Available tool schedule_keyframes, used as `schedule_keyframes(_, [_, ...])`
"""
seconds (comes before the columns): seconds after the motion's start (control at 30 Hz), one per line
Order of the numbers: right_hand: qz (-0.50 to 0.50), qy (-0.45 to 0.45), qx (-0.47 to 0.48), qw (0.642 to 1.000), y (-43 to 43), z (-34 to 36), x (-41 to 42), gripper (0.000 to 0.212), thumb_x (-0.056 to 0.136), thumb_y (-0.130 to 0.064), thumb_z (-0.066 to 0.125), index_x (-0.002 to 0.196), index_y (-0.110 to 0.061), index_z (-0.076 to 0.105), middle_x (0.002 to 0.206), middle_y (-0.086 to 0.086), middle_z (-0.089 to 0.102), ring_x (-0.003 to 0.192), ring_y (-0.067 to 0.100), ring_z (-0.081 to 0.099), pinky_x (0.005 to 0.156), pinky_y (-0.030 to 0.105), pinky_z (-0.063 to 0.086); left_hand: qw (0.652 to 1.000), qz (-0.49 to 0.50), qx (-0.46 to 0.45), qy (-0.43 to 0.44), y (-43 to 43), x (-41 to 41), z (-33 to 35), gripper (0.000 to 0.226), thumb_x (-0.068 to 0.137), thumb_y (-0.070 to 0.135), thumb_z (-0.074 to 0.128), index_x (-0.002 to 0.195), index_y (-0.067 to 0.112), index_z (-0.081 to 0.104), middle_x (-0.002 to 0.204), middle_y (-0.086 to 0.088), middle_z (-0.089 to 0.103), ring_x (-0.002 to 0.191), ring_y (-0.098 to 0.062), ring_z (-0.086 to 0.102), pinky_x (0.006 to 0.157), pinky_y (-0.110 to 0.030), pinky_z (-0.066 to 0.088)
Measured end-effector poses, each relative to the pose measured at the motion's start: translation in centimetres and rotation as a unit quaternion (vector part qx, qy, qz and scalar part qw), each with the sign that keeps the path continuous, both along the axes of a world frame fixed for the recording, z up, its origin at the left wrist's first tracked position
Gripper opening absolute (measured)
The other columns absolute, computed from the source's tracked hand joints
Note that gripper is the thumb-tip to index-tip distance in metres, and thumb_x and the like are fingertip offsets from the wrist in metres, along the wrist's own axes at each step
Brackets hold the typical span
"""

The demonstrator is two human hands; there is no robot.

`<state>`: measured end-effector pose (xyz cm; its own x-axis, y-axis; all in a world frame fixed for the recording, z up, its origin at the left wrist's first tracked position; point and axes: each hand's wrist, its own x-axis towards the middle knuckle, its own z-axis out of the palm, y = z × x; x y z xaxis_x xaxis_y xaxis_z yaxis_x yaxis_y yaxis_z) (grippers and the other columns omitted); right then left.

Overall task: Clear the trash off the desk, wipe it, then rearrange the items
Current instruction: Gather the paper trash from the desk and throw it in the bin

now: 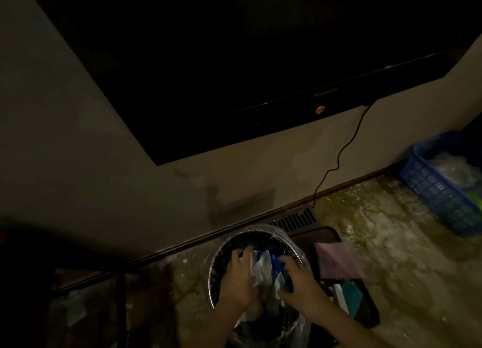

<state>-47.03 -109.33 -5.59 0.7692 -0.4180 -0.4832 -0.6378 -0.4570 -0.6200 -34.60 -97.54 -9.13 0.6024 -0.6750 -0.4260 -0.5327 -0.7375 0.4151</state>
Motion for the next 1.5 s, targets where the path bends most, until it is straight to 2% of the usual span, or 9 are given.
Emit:
schedule_keyframes(0.2, [0.055,-0.037,0.005,0.998,-0.7,2.1,0.4,0.062,0.084,-0.022,0.067,0.136,-0.024,0.034,0.134,0.002,0.046,0.127,0.019,0.044,0.104,0.031,0.040,0.997,0.065,-0.030,-0.015,2.5,-0.2,3.9,0.070,0.080,0.038,0.072,0.137,0.025,0.034,0.141,0.001,0.029,0.123,-0.017,0.045,0.097,-0.029,0.045])
schedule_keyframes(0.4, [0.148,-0.095,-0.018,0.984,-0.3,3.8,1.3,0.059,0.085,-0.024,0.069,0.135,-0.017,0.039,0.134,0.005,0.045,0.122,0.021,0.047,0.094,0.026,0.039,0.984,0.155,-0.009,-0.091,6.8,-2.5,7.5,0.066,0.082,0.039,0.070,0.138,0.025,0.037,0.139,0.001,0.038,0.121,-0.019,0.047,0.092,-0.031,0.048])
schedule_keyframes(0.63, [0.271,-0.117,-0.024,0.955,3.1,5.9,2.4,0.051,0.085,-0.021,0.068,0.130,-0.017,0.043,0.129,0.006,0.045,0.119,0.024,0.047,0.099,0.035,0.041,0.952,0.271,-0.003,-0.144,12.2,-6.8,10.1,0.057,0.086,0.038,0.066,0.135,0.024,0.040,0.139,-0.001,0.039,0.119,-0.019,0.049,0.091,-0.032,0.049])
schedule_keyframes(0.77, [0.315,-0.140,-0.022,0.939,6.8,7.1,2.9,0.046,0.083,-0.019,0.069,0.123,-0.016,0.047,0.123,0.005,0.049,0.115,0.021,0.049,0.095,0.029,0.041,0.937,0.311,-0.008,-0.156,16.4,-8.0,11.4,0.054,0.086,0.040,0.066,0.132,0.026,0.042,0.131,0.003,0.041,0.115,-0.016,0.049,0.090,-0.033,0.051])
schedule_keyframes(0.93, [0.390,-0.158,-0.018,0.907,15.8,9.1,4.5,0.047,0.083,-0.022,0.068,0.125,-0.018,0.048,0.123,0.002,0.048,0.115,0.018,0.048,0.096,0.028,0.042,0.915,0.366,-0.011,-0.167,27.0,-8.5,12.5,0.054,0.085,0.038,0.067,0.131,0.027,0.041,0.128,0.005,0.039,0.112,-0.015,0.047,0.083,-0.030,0.050])
schedule_keyframes(1.03, [0.392,-0.149,-0.004,0.908,17.8,9.4,4.6,0.047,0.083,-0.023,0.069,0.124,-0.023,0.047,0.117,-0.007,0.045,0.113,0.013,0.048,0.092,0.023,0.042,0.905,0.391,-0.021,-0.169,29.8,-9.1,12.1,0.052,0.085,0.040,0.066,0.129,0.029,0.041,0.127,0.006,0.039,0.111,-0.013,0.047,0.079,-0.025,0.048])
schedule_keyframes(1.17, [0.429,-0.145,-0.003,0.891,25.2,8.9,5.7,0.050,0.084,-0.024,0.069,0.127,-0.024,0.045,0.119,-0.010,0.041,0.114,0.007,0.045,0.089,0.017,0.039,0.876,0.452,-0.051,-0.160,37.3,-10.3,12.2,0.053,0.083,0.040,0.069,0.128,0.031,0.041,0.129,0.008,0.038,0.114,-0.011,0.046,0.086,-0.028,0.051])
schedule_keyframes(1.37, [0.459,-0.140,0.011,0.877,41.5,8.6,7.0,0.050,0.085,-0.024,0.068,0.129,-0.022,0.043,0.122,-0.006,0.040,0.107,0.007,0.046,0.068,0.009,0.038,0.830,0.531,-0.025,-0.167,53.1,-10.9,12.2,0.062,0.081,0.041,0.071,0.132,0.025,0.041,0.134,0.003,0.038,0.120,-0.020,0.047,0.091,-0.036,0.052])
schedule_keyframes(1.5, [0.455,-0.118,0.016,0.883,48.5,7.8,7.3,0.054,0.084,-0.024,0.071,0.130,-0.021,0.043,0.134,0.000,0.038,0.119,0.012,0.046,0.084,0.012,0.037,0.813,0.555,-0.015,-0.176,59.7,-10.2,12.4,0.067,0.081,0.043,0.071,0.136,0.026,0.038,0.137,0.002,0.037,0.121,-0.019,0.047,0.090,-0.034,0.053])
